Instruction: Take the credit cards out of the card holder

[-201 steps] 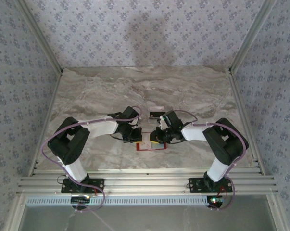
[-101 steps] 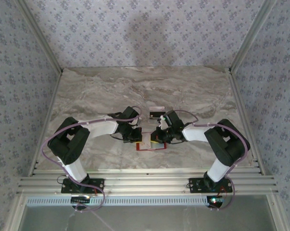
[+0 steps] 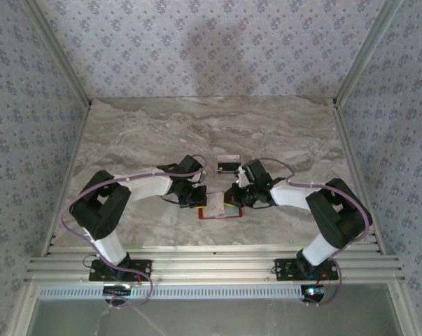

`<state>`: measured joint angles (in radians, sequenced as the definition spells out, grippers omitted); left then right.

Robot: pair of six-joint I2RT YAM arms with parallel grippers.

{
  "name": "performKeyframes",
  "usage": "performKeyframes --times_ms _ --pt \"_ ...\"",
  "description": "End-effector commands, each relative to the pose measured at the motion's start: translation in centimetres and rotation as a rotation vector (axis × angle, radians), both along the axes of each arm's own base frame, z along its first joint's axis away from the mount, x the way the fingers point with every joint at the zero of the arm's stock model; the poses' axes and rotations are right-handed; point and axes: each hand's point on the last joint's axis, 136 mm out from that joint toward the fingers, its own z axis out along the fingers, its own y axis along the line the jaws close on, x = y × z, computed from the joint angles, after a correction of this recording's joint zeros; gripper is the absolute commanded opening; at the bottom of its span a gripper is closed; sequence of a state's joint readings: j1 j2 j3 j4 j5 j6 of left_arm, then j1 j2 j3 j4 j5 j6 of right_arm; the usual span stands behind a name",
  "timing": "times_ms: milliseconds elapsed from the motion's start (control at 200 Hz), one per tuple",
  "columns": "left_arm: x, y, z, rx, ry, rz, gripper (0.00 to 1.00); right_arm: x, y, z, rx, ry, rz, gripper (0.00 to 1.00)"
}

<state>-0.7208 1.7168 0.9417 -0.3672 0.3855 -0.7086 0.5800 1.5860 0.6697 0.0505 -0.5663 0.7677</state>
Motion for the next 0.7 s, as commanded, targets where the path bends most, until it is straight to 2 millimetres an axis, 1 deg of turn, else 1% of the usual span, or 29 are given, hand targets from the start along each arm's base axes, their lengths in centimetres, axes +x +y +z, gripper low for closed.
performKeyframes --times_ms 0,55,230,420,695 --pt "-0.8 0.7 -1.0 0.053 0.036 0.001 0.05 -0.1 0.7 1.0 0.065 -0.003 0.022 0.04" --pt "-0.8 0.7 -1.0 0.052 0.037 -0.001 0.05 -0.2 1.1 1.1 0.088 0.000 0.031 0.08" --pt "-0.7 0.6 -1.0 0.050 0.037 -0.001 0.03 -0.2 2.0 1.4 0.127 0.005 0.048 0.10" --pt "-0.8 0.6 -1.0 0.052 0.038 -0.003 0.02 -0.2 2.1 1.0 0.120 0.017 0.050 0.10" --pt "-0.8 0.6 -0.9 0.052 0.038 -0.004 0.02 -0.3 2.4 0.6 0.114 0.028 0.064 0.14"
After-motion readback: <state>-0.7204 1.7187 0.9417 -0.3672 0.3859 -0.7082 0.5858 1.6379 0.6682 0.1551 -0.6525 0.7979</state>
